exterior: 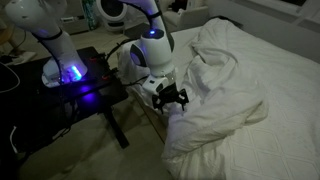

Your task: Spread the corner of the bed well

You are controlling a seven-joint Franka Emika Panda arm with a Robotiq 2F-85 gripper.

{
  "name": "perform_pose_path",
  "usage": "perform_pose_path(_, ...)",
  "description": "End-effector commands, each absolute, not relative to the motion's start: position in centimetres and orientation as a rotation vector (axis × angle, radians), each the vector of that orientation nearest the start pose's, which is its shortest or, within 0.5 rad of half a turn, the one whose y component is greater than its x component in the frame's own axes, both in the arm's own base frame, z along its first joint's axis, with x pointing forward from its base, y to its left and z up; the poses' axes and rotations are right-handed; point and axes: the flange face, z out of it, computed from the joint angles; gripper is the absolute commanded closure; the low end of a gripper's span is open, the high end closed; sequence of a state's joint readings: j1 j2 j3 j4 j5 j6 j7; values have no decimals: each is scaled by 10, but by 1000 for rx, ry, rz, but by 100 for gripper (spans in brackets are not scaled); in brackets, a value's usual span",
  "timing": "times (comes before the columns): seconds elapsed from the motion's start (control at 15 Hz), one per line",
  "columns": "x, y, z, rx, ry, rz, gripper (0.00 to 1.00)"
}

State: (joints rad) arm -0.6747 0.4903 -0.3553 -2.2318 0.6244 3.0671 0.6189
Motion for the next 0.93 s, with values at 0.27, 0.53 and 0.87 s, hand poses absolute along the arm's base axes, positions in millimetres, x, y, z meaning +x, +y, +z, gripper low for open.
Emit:
perform_pose_path(0.27, 301, -539, 190, -976, 2750, -595, 0)
perform_pose_path(0.53, 313, -554, 163, -851, 2756, -610, 0)
perform_pose_path(0.87, 318, -568, 125, -756, 2786, -609, 0)
